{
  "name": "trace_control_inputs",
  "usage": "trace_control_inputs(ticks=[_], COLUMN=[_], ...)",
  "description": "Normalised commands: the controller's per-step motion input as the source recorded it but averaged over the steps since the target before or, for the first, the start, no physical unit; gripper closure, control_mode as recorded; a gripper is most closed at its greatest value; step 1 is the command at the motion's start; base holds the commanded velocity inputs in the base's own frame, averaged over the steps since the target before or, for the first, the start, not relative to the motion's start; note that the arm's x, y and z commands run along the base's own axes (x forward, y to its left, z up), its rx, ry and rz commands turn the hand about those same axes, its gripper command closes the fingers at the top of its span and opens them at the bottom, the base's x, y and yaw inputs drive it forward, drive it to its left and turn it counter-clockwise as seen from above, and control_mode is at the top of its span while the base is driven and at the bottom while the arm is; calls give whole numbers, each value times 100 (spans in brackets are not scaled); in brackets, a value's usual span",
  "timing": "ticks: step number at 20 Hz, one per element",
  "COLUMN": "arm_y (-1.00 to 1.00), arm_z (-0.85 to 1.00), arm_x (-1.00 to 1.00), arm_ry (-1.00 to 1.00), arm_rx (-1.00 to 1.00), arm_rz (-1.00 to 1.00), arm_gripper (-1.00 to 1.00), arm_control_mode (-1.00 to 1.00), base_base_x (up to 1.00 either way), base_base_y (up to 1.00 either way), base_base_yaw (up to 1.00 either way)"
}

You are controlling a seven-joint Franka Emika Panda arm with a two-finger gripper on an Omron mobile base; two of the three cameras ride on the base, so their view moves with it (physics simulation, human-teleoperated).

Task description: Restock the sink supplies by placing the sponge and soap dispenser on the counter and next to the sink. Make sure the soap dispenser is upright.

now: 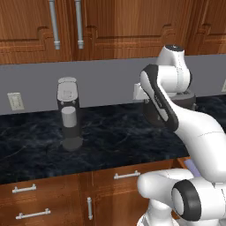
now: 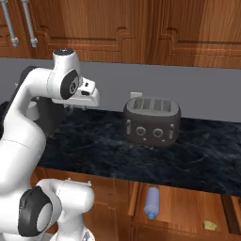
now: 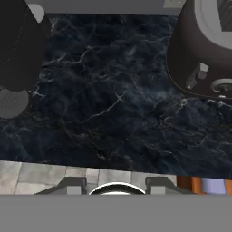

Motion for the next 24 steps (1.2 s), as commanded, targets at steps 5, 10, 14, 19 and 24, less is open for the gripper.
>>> trace_control_inputs(ticks=[5, 10, 14, 19, 24], arm_y=[0, 0, 0, 0, 0], arm_z=[0, 0, 0, 0, 0], arm_x=[0, 0, 0, 0, 0], arm_ry=[0, 0, 0, 0, 0], arm_rx=[0, 0, 0, 0, 0], arm_rz=[0, 0, 0, 0, 0], arm_gripper=[-100, -100, -100, -100, -100], arm_control_mode=[100, 100, 100, 100, 100], base_base_x=[-21, -89, -83, -8, 11], base_base_y=[0, -31, -90, -100, -67], base_base_yaw=[0, -7, -13, -4, 0])
